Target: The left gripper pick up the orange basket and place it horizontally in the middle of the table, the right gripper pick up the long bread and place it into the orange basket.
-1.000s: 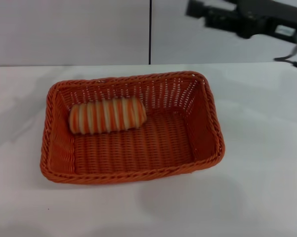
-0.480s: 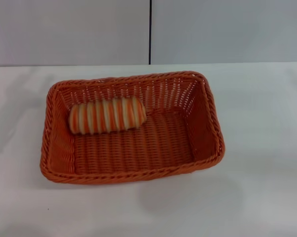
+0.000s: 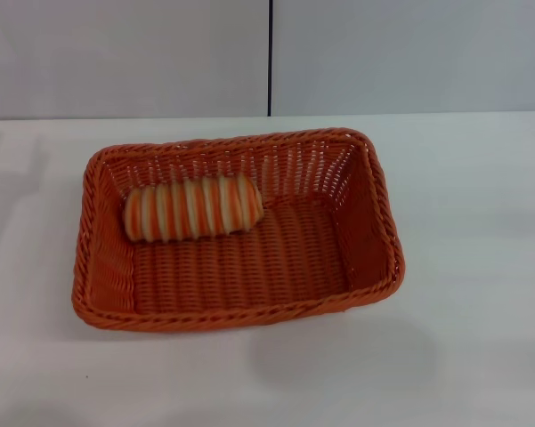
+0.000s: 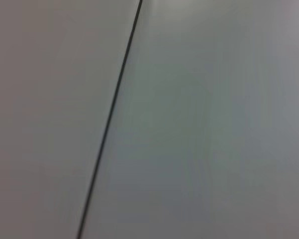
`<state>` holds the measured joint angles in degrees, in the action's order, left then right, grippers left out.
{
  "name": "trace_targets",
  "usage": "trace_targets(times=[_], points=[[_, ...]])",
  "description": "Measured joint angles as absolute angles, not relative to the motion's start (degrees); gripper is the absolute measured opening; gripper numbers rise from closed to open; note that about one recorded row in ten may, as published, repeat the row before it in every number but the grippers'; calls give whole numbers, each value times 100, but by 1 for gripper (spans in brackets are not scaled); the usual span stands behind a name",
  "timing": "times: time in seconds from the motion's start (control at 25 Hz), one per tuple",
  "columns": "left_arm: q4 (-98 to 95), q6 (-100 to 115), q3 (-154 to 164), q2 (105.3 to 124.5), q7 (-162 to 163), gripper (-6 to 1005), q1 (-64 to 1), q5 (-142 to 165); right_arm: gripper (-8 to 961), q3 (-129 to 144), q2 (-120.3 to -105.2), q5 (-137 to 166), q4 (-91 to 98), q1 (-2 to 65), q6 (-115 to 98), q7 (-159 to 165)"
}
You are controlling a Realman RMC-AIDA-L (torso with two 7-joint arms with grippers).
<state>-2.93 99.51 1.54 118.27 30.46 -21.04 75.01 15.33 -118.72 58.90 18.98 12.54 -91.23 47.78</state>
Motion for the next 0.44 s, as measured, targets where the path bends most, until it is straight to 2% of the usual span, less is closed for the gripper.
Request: trace_targets(times=[0.44], points=[[49,9685,-81,11847,2345,632,-2306,7506,788,1071,-11868,5888,1576,1430,-9087,4271]])
